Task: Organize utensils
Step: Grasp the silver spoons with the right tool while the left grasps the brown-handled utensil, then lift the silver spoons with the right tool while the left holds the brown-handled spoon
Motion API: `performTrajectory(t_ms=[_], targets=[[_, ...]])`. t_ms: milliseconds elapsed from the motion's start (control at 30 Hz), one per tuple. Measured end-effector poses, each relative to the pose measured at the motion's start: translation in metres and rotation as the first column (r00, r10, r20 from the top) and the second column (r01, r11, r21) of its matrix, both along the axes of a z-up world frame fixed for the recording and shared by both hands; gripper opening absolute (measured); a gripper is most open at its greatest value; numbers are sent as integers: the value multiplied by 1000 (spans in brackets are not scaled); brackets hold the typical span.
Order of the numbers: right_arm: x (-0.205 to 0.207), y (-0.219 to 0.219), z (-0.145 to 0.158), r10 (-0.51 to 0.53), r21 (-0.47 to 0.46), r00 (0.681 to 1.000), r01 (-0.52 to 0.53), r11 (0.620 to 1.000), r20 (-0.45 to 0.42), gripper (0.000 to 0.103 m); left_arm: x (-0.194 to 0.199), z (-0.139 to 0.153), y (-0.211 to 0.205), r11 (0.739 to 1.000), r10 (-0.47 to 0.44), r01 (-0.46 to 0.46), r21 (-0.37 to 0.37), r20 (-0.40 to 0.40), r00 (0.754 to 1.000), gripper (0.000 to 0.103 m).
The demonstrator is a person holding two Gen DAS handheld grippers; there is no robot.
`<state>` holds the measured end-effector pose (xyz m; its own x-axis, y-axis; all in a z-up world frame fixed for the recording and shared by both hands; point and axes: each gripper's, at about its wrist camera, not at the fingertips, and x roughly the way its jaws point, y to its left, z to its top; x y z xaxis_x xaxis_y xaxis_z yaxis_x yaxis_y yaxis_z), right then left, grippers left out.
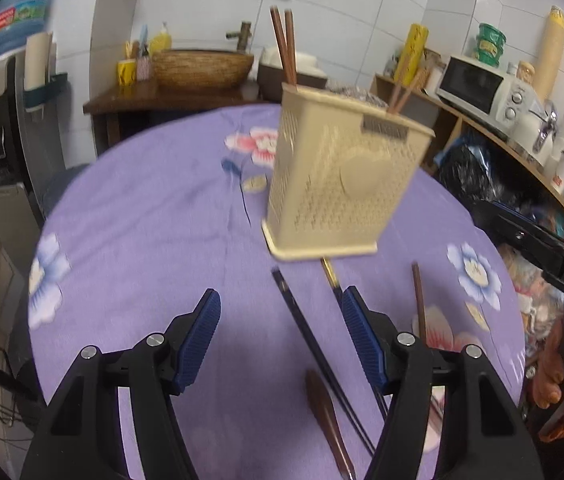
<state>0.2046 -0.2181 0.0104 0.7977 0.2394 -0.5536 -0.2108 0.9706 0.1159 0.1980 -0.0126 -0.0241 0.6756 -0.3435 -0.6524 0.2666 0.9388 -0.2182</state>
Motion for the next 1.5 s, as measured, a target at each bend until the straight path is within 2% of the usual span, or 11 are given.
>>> performTrajectory(t_ms=[167, 367, 467, 600, 667, 933, 1067, 1167, 1333, 1400, 1500], targets=[[-20, -5, -28, -36, 11, 998, 36, 999, -55, 62, -18, -26, -8, 999, -40, 41, 8, -79, 996, 56], [-37, -4, -36, -55, -31, 997, 54, 998, -58, 62, -29, -50, -25, 996, -69, 77, 50, -148, 987, 48], [-41, -6, -40, -61, -28, 996, 60, 998, -72, 62, -31, -56, -30, 994, -65, 78, 76, -155, 986, 44], [-44, -7, -42, -53, -28, 995, 50, 998, -84, 62, -31, -56, -31, 992, -48, 63, 111, -135, 990, 30], [-45, -4, -44, -35, -28, 995, 32, 999, -93, 62, -27, -56, -30, 991, -51, 67, 112, -135, 989, 21], [-37, 29, -71, 148, -25, 961, -158, 987, -235, 61, -11, -56, -16, 991, -64, 80, 111, -140, 988, 18], [-28, 41, -88, 153, -60, 946, -177, 982, -286, 51, -7, -56, -3, 994, -43, 57, 97, -146, 988, 18], [-21, 41, -94, 170, -24, 933, -187, 982, -316, 41, -8, -57, -1, 995, -43, 56, 87, -144, 989, 18], [-17, 45, -98, 149, -65, 930, -181, 981, -335, 31, -9, -57, -1, 995, -39, 52, 90, -141, 989, 18], [-19, 48, -100, 138, -103, 933, -181, 978, -333, 19, -9, -57, -1, 995, -39, 52, 89, -140, 989, 18], [-19, 48, -100, 140, -124, 933, -190, 974, -332, 12, -9, -57, -1, 995, -38, 51, 88, -140, 989, 18]])
